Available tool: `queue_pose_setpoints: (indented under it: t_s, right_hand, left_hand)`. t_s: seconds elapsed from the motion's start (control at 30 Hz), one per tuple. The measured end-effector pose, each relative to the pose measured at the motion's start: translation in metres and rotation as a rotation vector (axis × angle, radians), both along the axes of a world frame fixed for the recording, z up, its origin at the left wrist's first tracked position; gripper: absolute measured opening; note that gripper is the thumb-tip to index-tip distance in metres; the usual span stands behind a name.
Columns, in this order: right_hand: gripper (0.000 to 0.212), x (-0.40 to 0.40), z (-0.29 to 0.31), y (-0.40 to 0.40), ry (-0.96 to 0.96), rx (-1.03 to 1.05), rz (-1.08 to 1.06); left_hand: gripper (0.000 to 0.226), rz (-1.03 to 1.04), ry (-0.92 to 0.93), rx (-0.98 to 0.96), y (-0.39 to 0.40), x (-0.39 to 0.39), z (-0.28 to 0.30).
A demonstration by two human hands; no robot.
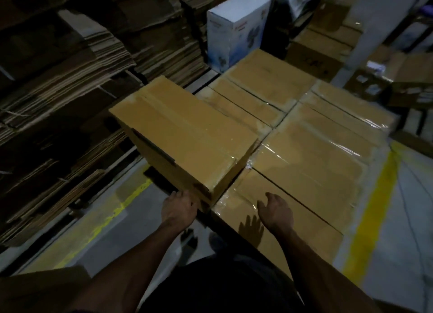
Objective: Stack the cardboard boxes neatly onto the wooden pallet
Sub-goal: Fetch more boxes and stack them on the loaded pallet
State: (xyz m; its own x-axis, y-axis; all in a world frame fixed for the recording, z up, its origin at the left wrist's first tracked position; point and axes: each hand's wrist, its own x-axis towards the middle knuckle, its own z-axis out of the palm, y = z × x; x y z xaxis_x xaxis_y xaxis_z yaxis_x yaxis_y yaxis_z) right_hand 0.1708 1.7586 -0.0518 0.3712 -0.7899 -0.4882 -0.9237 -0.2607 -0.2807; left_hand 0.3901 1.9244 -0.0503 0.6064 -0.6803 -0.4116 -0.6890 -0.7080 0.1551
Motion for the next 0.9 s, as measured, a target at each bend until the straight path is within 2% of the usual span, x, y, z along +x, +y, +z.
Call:
queue_pose_setpoints:
  t_s: [0.33, 0.63, 0.9]
  right_hand:
    - [0.056, -0.087, 0.012, 0.092, 0.042, -0.027, -0.292]
    - [0.056, -0.163, 0.018, 0.107, 0.033, -0.103, -0.493]
    - [0.059, -0.267, 0.004, 0.104, -0.01, -0.075, -0.643]
  left_hand:
    - [0.045, -0.214, 0.01, -0.018, 0.027, -0.037, 0.0]
    - [0.047, -0.458, 0.093, -0.049, -0.009, -0.107, 0.001]
    - [0.052, -0.638, 0.079, -0.028, -0.058, -0.215, -0.003]
